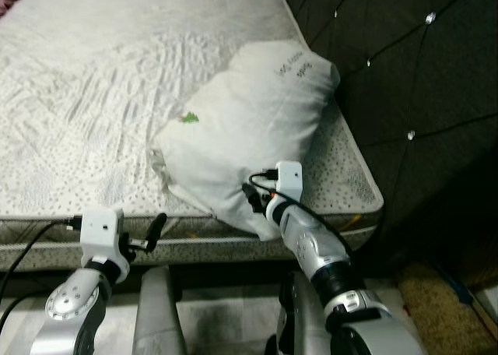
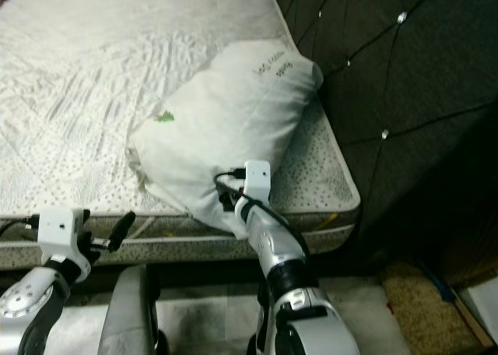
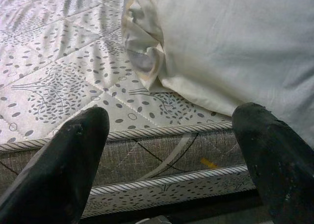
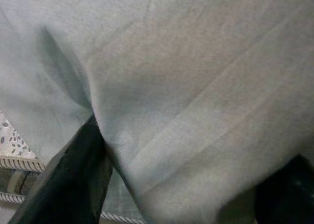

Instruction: Clean up the room

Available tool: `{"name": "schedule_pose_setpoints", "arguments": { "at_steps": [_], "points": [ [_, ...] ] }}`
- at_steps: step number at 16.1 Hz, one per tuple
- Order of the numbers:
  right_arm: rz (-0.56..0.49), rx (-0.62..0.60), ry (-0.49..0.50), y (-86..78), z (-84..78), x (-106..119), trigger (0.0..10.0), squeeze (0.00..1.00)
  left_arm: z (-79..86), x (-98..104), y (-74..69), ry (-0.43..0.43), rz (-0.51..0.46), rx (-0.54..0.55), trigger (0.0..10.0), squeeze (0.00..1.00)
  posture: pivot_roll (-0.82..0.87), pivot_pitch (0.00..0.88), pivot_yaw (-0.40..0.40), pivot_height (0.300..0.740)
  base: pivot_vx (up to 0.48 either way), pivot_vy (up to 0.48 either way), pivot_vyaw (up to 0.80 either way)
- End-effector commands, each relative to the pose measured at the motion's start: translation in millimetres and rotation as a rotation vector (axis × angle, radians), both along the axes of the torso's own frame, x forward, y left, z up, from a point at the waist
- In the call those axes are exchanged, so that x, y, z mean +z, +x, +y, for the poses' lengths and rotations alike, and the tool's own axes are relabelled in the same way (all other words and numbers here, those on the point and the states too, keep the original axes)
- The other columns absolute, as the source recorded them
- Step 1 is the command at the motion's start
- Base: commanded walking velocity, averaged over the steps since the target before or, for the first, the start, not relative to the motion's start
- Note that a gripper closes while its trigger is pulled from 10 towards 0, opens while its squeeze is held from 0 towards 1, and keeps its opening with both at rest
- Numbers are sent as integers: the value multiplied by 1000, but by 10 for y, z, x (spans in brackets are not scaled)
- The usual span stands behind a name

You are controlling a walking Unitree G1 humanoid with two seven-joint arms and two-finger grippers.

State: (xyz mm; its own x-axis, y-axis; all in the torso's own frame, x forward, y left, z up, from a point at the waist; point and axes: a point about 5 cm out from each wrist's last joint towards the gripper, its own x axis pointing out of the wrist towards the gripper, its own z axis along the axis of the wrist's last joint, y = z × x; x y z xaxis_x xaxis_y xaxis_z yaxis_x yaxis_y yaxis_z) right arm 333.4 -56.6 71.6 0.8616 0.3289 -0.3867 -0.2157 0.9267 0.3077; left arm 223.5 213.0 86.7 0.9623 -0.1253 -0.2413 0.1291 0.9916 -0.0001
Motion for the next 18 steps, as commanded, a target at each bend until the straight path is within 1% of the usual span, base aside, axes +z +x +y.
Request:
{"name": "schedule_pose_setpoints", "arguments": {
  "at_steps": [1,3,4,5,6,9,11,12,13,15,16,17,18],
  "points": [
    [-63,-6,41,90,146,179,0,0,19,46,42,20,-20,7,10000,0,159,56,-96,556,0,0,0],
    [-62,-27,25,114,82,152,0,0,41,68,88,28,-35,20,10000,0,157,44,-103,556,0,0,0],
    [-67,-54,2,140,-3,142,0,0,40,68,114,32,-43,27,10000,0,151,38,-103,556,0,0,0],
    [-68,-60,2,148,-19,144,0,0,38,67,123,32,-44,29,10000,0,144,33,-102,556,0,0,0],
    [-101,-87,9,185,-82,191,0,0,10,58,149,26,-47,26,10000,0,135,30,-99,556,0,0,0],
    [-121,-126,-11,235,-195,212,0,0,-72,39,214,9,-52,11,10000,0,114,15,-97,556,0,0,0],
    [-134,-140,-16,250,-233,223,0,0,-96,40,232,0,-60,8,10000,0,110,14,-99,556,0,0,0],
    [-178,-168,-32,281,-292,272,0,0,-106,34,239,1,-64,9,10000,0,109,13,-101,556,0,0,0],
    [-248,-199,-74,320,-369,352,0,0,-111,28,238,1,-66,9,10000,0,110,13,-102,556,0,0,0],
    [-272,-205,-99,343,-409,385,0,0,-114,25,237,2,-67,10,10000,0,113,12,-103,556,0,0,0],
    [-272,-224,-130,403,-515,422,0,0,-116,26,236,3,-69,13,10000,0,120,12,-105,556,0,0,0],
    [-279,-217,-214,489,-660,497,0,0,-107,31,234,6,-73,16,10000,0,123,14,-105,556,0,0,0],
    [-280,-211,-235,511,-697,520,0,0,-103,32,235,7,-73,17,10000,0,123,15,-105,556,0,0,0]
  ]
}}
